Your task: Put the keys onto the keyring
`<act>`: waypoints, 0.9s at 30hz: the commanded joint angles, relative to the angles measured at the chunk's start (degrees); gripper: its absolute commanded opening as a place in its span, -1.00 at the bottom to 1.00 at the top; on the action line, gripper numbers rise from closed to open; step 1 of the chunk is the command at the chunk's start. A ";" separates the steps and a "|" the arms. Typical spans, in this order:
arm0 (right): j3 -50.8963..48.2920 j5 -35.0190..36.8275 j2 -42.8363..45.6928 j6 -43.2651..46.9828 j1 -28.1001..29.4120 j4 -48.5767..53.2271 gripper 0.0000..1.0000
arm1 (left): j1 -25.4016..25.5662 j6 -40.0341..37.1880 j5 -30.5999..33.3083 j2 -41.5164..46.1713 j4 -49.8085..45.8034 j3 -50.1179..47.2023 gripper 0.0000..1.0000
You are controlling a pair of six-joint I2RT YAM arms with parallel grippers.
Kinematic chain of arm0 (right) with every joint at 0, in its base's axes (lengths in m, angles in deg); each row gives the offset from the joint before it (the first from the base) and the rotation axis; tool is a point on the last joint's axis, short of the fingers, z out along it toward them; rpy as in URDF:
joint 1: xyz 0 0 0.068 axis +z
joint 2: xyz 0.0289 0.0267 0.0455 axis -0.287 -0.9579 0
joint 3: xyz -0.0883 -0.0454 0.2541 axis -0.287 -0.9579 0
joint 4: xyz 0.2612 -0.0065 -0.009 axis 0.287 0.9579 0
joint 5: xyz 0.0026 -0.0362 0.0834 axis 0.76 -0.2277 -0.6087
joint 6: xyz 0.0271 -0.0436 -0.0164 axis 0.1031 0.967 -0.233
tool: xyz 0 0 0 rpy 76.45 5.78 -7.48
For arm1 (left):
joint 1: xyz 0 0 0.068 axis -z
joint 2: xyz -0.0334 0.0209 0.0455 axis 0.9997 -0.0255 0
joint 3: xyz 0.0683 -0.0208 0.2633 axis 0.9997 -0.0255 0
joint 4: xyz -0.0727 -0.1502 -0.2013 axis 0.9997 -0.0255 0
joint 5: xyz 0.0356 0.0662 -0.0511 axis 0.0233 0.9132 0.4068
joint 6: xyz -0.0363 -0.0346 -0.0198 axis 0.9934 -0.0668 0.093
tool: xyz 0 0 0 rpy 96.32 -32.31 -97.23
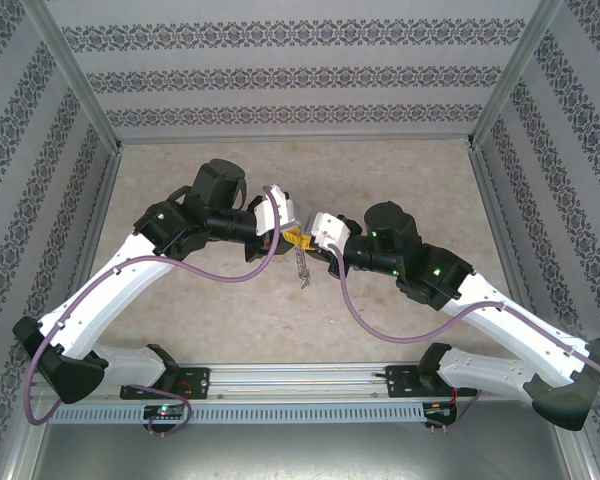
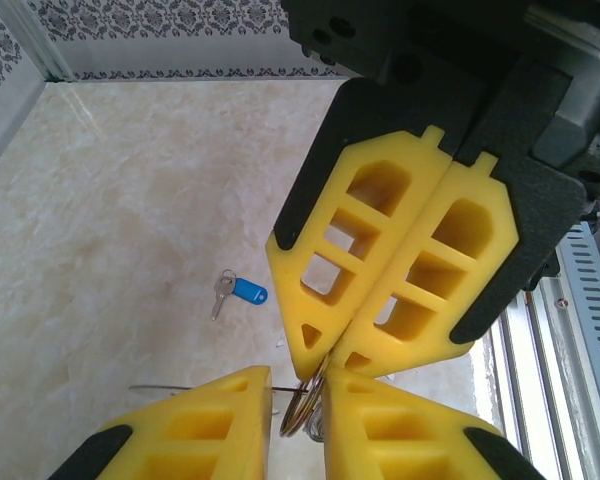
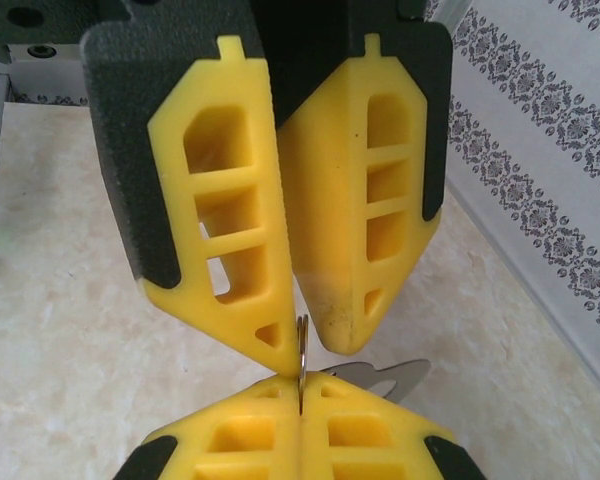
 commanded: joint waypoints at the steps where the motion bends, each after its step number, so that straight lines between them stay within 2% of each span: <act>1: 1.26 -1.95 1.71 0.50 0.64 -2.19 -1.00 | 0.64 -2.05 2.08 0.88 -1.32 -0.52 -0.59; 7: 1.38 -2.04 1.87 0.54 0.64 -2.05 -1.00 | 0.67 -2.84 2.43 1.05 -2.67 -0.59 -0.69; 8: 1.38 -2.27 1.88 0.47 0.64 -2.13 -1.00 | 0.67 -2.82 2.42 1.08 -2.69 -0.61 -0.74; 10: 1.30 -2.60 1.78 0.44 0.64 -2.54 -1.00 | 0.67 -2.83 1.93 1.12 -2.56 -0.62 -1.00; 16: 1.28 -2.32 1.93 -0.21 0.64 -2.77 -1.00 | 0.69 -3.26 1.20 1.85 -1.22 -1.43 -1.00; 17: 1.08 -2.00 2.19 -0.32 0.64 -2.95 -0.91 | 0.67 -3.29 1.26 2.22 -0.84 -1.72 -1.00; 19: 0.32 -0.82 3.01 -1.08 0.64 -3.19 -0.51 | 0.62 -3.12 1.10 2.83 0.06 -2.34 -1.00; 21: -0.64 0.35 4.23 -1.76 0.64 -3.27 -0.28 | 0.61 -3.03 1.15 3.46 0.67 -3.01 -1.00; 27: -3.70 3.24 9.73 -8.12 -2.53 -1.97 -0.01 | 0.63 -2.94 0.94 5.56 1.93 -4.72 -1.00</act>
